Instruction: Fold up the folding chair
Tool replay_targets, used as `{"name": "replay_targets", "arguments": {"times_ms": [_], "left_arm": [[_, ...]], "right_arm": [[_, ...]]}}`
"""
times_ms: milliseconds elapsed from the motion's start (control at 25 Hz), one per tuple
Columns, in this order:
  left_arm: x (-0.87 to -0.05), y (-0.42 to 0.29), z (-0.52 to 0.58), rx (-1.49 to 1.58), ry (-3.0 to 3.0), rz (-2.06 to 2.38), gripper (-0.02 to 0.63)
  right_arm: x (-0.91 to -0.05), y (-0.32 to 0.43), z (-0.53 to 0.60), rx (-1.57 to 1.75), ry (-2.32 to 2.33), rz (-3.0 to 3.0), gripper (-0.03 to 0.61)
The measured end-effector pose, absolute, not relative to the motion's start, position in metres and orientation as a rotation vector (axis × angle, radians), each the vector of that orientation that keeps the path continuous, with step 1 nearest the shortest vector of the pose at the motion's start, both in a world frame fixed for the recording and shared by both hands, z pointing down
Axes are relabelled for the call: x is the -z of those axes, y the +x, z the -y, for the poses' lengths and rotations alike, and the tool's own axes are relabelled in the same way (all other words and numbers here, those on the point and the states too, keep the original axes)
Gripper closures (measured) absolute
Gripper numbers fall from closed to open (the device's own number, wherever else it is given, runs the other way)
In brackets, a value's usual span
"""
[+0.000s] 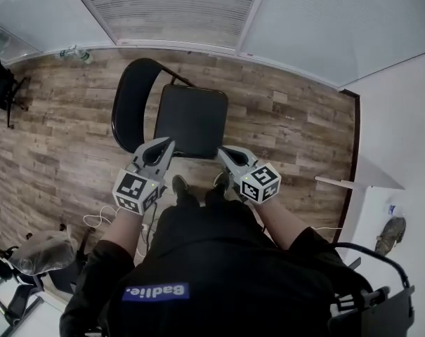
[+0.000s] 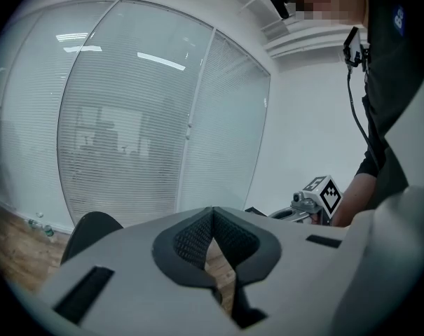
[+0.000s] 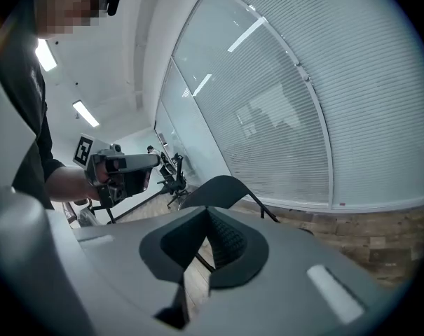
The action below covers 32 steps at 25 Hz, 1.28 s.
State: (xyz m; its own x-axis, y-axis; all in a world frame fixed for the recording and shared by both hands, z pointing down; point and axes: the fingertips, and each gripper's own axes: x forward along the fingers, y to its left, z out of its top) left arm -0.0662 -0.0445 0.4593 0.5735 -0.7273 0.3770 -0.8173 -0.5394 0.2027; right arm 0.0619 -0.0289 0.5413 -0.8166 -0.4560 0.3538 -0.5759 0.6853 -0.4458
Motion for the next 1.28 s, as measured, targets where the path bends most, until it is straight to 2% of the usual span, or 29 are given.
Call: {"name": "replay_targets", "arguments": {"times_ms": [520,1280], "left_arm": [[-0.487,-0.088,0.076,-0.481,2.29,1.48,0.607],[-0.529,-0.24,0.123,-0.551,2.255,1.411,0.607]], "right_arm": [[-0.603,0.099,0.072,-0.974,0.77,2.618,0.552],[-0.675,0.041,0.084,-1.034,1.005,2.328,0.502]]}}
